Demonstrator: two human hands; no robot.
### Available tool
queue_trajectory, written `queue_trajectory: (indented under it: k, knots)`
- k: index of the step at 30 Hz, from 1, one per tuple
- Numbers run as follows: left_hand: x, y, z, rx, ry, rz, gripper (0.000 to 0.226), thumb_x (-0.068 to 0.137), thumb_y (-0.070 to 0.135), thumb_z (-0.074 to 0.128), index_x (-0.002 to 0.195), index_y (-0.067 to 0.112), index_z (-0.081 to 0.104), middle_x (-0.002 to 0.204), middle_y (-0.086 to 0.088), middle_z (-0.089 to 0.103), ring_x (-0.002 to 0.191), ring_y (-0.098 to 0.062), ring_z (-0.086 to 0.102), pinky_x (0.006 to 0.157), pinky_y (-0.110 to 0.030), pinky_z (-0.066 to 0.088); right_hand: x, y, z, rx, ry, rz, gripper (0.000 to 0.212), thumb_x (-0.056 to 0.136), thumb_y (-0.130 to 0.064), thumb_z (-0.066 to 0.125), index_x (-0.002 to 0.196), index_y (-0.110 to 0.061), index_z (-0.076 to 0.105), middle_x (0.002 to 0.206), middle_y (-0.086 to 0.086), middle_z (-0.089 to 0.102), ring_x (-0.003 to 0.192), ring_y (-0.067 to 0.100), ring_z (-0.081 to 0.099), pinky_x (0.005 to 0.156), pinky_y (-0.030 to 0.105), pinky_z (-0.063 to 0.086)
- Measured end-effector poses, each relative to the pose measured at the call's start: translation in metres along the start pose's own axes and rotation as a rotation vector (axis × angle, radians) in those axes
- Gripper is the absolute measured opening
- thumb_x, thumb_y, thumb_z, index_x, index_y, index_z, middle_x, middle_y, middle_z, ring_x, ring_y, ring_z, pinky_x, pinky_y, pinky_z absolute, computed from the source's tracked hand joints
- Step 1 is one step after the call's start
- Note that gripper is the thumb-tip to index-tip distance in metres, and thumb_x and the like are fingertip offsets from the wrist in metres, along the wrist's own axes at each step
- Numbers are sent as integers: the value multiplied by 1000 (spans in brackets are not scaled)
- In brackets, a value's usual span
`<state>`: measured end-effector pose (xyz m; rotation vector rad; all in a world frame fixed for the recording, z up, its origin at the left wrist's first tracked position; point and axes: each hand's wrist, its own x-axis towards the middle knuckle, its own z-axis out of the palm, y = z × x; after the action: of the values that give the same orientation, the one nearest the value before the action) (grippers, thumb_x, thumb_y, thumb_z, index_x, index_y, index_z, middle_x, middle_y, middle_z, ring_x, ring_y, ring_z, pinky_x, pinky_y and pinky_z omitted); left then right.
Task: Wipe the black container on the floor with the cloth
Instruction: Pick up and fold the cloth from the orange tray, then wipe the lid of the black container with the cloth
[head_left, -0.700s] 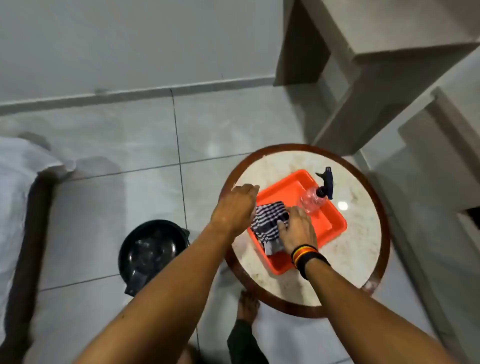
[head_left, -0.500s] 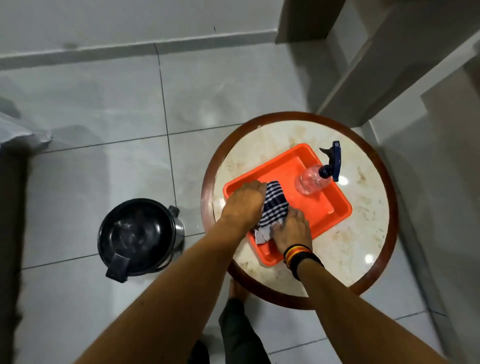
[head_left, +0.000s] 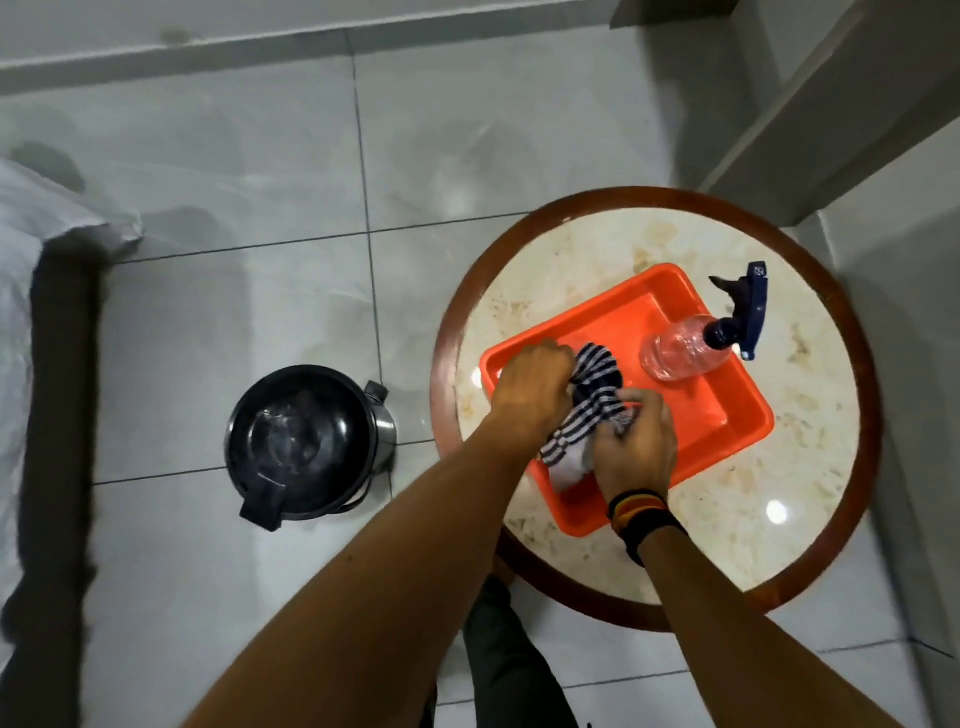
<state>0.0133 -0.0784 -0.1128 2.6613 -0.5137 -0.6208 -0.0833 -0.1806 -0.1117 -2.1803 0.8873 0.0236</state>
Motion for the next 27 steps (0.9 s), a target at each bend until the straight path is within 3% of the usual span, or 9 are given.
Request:
queue_trajectory:
  k: [5,7,10,15,19,22,25,27]
  knots:
    - [-35,-20,-47,-389,194,-139,21,91,21,69,106,6,68,109,-17,68,104,-36,65,82,-38,49,-5,-53,-16,160,165,-92,39,79,-1,63,117,-10,61,110,13,66,101,29,62,91,36,48]
    - [-51,-37,-62,-531,280,-214,19,90,24,70,105,12,71,106,-11,73,101,-30,68,83,-36,53,-6,-79,-14,214,170,-154,41,81,-3,65,121,-9,61,105,7,66,97,21,61,91,35,50]
    - [-90,-85,-80,-695,390,-356,18,90,24,72,104,14,72,102,-8,76,95,-27,70,84,-41,58,-27,-126,12,281,86,-245,44,82,-4,71,125,-9,61,97,-7,60,90,5,55,85,23,46]
    - [-158,-170,-81,-889,496,-578,13,91,24,75,100,18,68,97,-1,76,89,-20,74,80,-38,63,-72,-168,94,281,-111,-327,46,84,-9,77,126,-16,60,107,8,67,92,18,62,76,11,47]
    - [-211,-246,-35,-933,447,-756,16,94,23,74,107,15,68,99,2,73,88,-16,72,78,-32,61,-111,-161,187,148,-289,-332,48,85,-11,78,128,-17,57,113,10,65,103,26,64,88,31,51]
    - [-228,-294,11,-963,367,-834,12,96,23,71,103,17,63,100,0,70,82,-11,67,70,-25,56,-124,-146,247,40,-355,-330,43,84,-8,77,122,-16,59,111,7,65,101,25,65,94,37,56]
    - [-228,-332,50,-955,355,-886,16,94,27,74,97,16,62,99,-4,72,93,-22,72,83,-37,62,-121,-134,305,-45,-393,-382,36,81,-8,78,111,-16,60,103,1,66,101,30,69,96,44,57]
    - [-226,-354,74,-859,335,-899,26,94,32,73,108,11,66,108,-5,72,102,-25,71,92,-43,61,-117,-125,342,-106,-431,-448,31,79,-9,77,105,-13,62,105,7,71,101,32,69,95,44,55]
